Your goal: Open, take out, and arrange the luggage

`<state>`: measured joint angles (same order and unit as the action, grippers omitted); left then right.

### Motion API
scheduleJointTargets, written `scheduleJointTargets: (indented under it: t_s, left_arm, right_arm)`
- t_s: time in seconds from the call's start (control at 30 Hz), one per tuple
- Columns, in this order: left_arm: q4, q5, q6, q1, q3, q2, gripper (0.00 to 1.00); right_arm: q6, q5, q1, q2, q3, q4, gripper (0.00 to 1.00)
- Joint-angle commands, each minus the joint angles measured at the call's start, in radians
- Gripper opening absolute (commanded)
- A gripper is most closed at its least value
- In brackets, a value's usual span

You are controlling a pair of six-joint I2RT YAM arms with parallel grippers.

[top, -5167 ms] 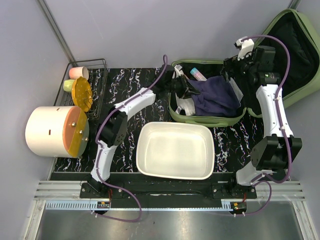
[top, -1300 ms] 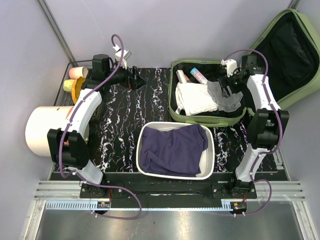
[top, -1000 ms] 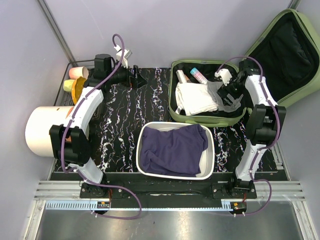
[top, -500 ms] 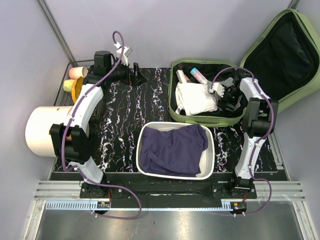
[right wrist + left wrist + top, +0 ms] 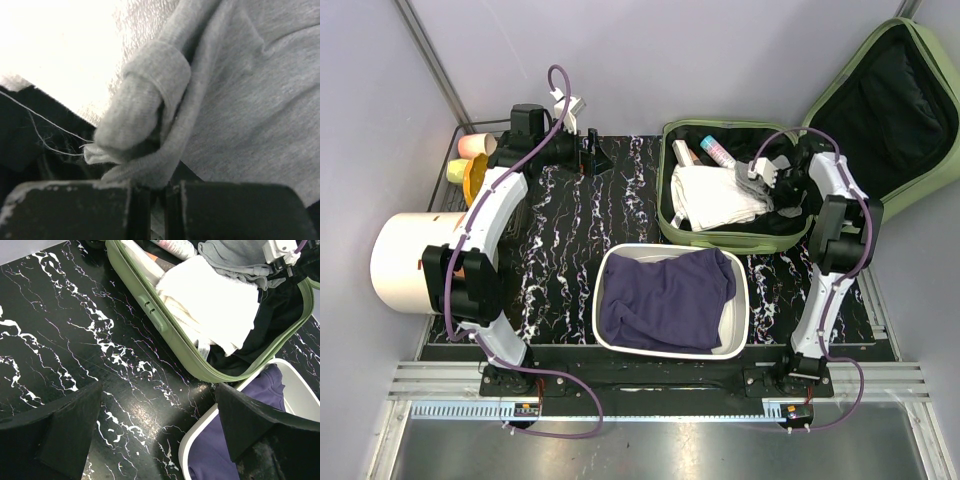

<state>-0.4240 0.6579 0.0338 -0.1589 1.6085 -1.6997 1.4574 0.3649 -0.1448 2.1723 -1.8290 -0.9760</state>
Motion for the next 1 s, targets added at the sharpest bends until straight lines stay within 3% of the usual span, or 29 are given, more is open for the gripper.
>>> scheduleJointTargets:
  t_s: [0.0,0.63,0.97]
  left_arm:
    - [0.018,0.0,-0.02,0.001,0.044,0.006,0.99]
    - [0.06,0.069,0.034,0.009,0.01,0.0,0.99]
    - [0.077,0.082,0.015,0.009,0.028,-0.014,0.99]
  right_arm:
    - [-0.058,0.069,-0.024,-0.112,-0.064,-0.069,0.0]
    - [-0.394,0.164,-0.067,-0.164,-0.387,-0.248,0.0]
    - [-0.358,0.295,-0.036,-0.224,-0.522,-0.338,0.0]
